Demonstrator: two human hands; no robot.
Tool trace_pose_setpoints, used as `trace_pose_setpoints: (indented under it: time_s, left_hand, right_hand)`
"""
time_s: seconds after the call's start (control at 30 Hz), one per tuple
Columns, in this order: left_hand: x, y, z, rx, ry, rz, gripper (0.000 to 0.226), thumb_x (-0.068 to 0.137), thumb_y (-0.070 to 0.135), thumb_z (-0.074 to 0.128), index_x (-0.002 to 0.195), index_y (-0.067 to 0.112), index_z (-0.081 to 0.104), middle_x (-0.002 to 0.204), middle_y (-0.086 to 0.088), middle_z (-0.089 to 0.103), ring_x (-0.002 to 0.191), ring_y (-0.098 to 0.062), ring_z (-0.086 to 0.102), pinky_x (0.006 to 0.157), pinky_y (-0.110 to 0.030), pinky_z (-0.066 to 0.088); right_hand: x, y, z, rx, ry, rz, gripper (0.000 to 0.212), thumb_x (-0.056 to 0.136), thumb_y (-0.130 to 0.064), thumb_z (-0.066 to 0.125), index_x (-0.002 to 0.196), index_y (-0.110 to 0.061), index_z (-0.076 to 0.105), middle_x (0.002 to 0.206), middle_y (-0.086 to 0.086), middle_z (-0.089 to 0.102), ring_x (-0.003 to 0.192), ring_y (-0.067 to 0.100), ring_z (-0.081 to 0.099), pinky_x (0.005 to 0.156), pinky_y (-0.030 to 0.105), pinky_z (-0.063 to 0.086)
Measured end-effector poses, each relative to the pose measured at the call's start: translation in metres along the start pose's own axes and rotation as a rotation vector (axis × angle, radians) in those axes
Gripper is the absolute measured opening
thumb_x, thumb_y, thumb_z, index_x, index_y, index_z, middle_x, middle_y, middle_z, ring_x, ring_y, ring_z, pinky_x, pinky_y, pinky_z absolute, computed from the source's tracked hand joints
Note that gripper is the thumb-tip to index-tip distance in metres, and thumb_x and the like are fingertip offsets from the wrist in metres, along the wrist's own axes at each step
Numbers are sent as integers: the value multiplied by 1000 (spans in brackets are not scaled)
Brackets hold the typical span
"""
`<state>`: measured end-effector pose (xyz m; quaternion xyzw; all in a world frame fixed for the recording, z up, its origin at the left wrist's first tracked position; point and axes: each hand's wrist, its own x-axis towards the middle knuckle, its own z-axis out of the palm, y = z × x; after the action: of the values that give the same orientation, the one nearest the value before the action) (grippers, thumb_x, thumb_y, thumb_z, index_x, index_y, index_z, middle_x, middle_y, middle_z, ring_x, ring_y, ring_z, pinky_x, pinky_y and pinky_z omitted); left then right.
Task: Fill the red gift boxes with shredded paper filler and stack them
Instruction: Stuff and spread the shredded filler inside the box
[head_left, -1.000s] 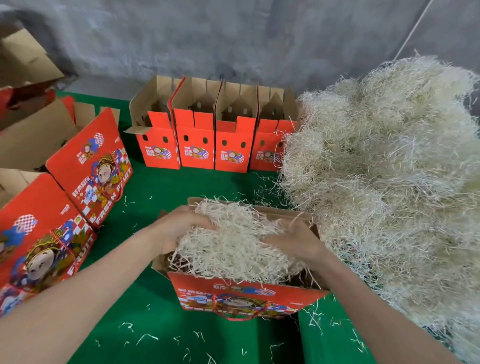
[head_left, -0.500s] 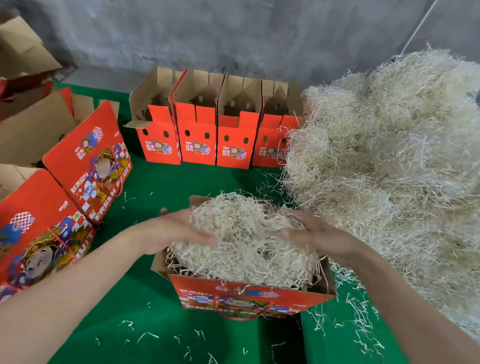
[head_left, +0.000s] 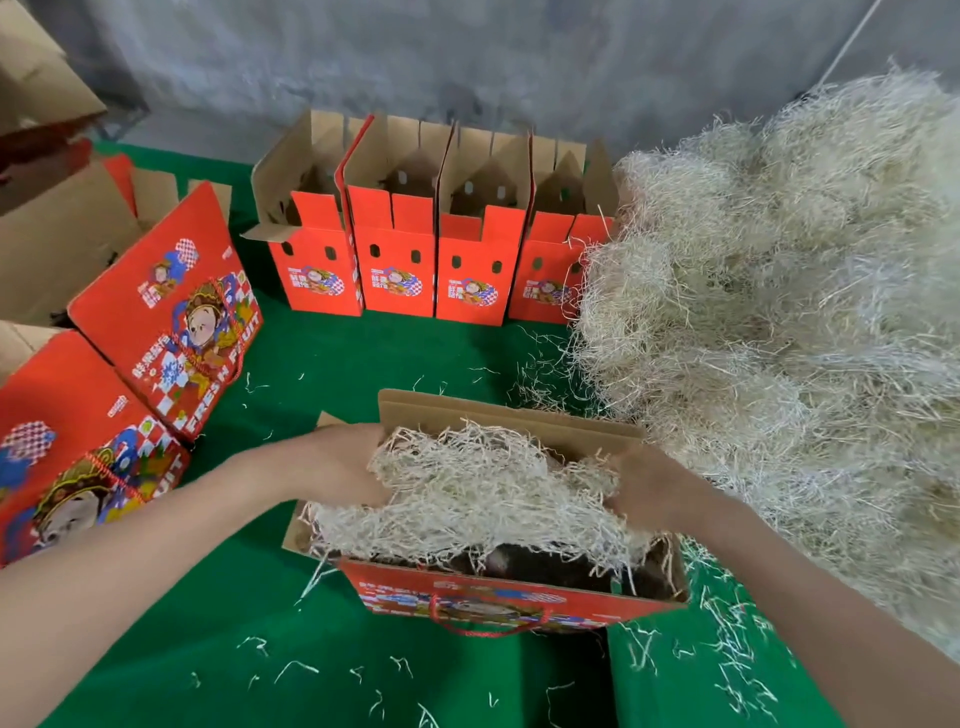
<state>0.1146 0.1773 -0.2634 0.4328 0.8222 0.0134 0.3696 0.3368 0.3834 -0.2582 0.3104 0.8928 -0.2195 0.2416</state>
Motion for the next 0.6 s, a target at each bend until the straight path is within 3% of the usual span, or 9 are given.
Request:
trace_pose_setpoints:
  time_s: [0.07,0.1,0.2,0.27,0.37,0.47,0.5,0.6]
  left_hand:
    - [8,8,3,97,-5,11,48,85,19,54,130,14,38,92,4,51,73,-11,58,58,-23,52]
    - [13,12,6,128,-29,24,41,87,16,51,127,13,40,86,5,50,62,-8,54,46,-19,45]
    - [33,26,14,140,-135,78,10,90,10,44,89,14,52,70,3,46,51,-7,40,37,-11,30]
    - [48,31,22,160,-205,94,13,94,18,45,86,12,54,73,-1,51,57,-8,49,43,-10,39]
    - [73,34,38,203,-313,71,33,97,24,40,112,1,56,90,-5,56,74,-13,55,64,-23,46]
    - [91,33,51,232,-357,42,44,98,28,36,133,2,45,133,-13,49,118,-25,50,101,-34,40]
    - [96,31,55,235,-378,13,45,98,26,37,135,1,42,138,-14,45,122,-26,48,103,-35,39]
    - [102,24,64,176,-436,-67,47,95,23,44,137,3,41,132,-13,45,103,-26,57,85,-33,51]
  right_hand:
    - [4,-6,1,-55,-5,-29,43,80,8,52,122,2,51,67,1,52,44,1,50,37,6,36]
    - [7,-11,3,-58,-37,-51,42,79,8,53,121,1,51,66,1,52,42,1,49,38,7,37]
    - [18,-29,11,-146,-140,-121,32,86,-17,59,114,0,54,72,1,58,53,4,55,48,16,47]
    - [29,-36,17,-272,-201,-134,33,88,-27,58,108,-1,58,74,1,57,60,13,55,56,25,51]
    - [51,-45,28,-445,-297,-112,22,87,-15,52,100,0,61,64,0,46,51,14,43,43,24,35]
    - [69,-47,37,-550,-391,-83,21,86,-4,47,100,-1,62,72,5,49,60,20,47,52,28,41]
    - [74,-45,41,-560,-429,-72,23,88,-3,46,105,1,61,82,9,53,70,23,52,63,33,45]
    - [80,-35,51,-554,-490,-35,29,90,3,42,115,6,56,110,19,57,99,30,56,85,37,45]
